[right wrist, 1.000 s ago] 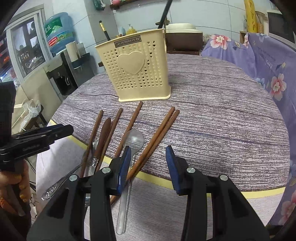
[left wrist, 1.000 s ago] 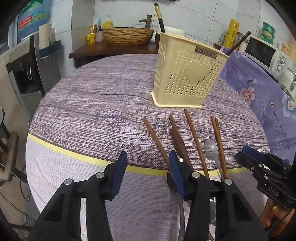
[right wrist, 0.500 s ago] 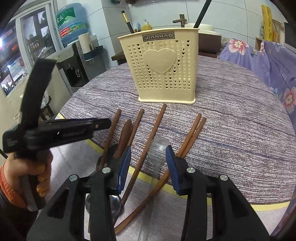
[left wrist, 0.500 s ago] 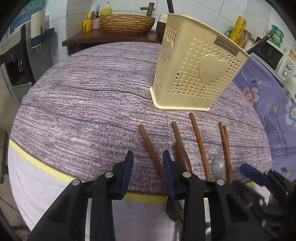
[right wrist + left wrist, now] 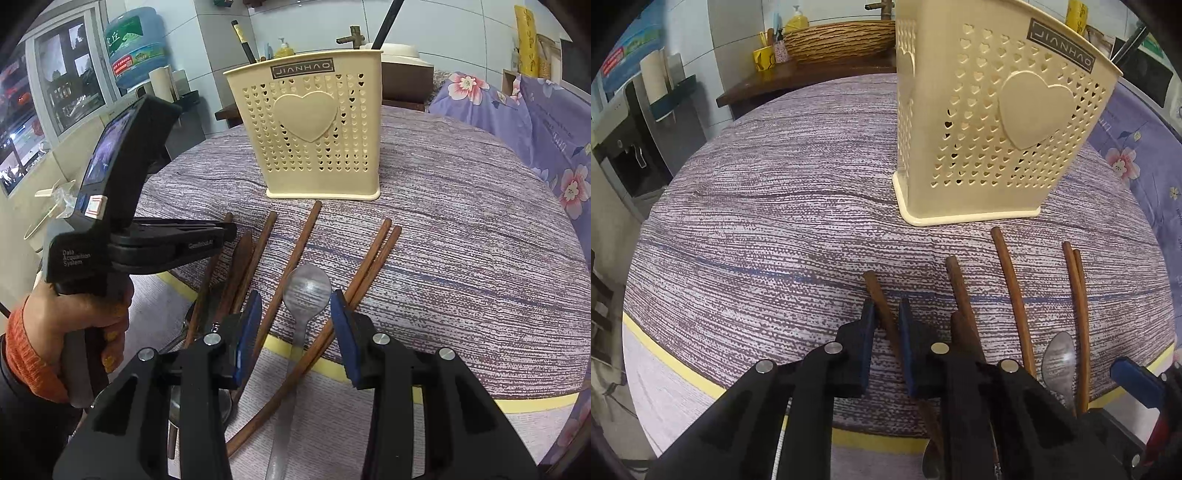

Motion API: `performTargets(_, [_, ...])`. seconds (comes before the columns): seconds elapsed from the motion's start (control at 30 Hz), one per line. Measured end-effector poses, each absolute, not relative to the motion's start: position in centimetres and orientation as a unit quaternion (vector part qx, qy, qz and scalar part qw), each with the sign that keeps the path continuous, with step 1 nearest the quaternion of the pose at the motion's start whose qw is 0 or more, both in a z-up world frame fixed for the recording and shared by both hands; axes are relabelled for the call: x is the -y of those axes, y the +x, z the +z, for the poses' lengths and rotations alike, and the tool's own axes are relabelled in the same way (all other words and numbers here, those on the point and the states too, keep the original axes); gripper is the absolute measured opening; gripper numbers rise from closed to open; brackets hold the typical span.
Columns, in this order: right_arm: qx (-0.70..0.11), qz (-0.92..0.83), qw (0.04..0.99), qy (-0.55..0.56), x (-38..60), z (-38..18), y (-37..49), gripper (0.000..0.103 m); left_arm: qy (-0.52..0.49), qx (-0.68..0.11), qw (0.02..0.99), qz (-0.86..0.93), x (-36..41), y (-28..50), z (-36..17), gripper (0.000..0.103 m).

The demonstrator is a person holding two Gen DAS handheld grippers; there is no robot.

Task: Organize utensils
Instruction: 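Grasp a brown wooden chopstick with the left tool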

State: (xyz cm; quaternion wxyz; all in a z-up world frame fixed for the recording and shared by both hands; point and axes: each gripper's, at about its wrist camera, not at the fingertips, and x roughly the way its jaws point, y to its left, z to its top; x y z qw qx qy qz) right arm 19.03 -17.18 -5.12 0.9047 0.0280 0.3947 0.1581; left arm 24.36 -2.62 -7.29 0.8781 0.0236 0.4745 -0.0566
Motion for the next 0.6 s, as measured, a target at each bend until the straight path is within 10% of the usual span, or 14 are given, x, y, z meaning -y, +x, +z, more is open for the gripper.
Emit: performTargets(0.6, [-0.416,0.211,0.884,0.021,11.8,-5.3,22.1,0.032,-0.082,-0.409,0.905,-0.084,-1.6,22.5,-2.1,0.008])
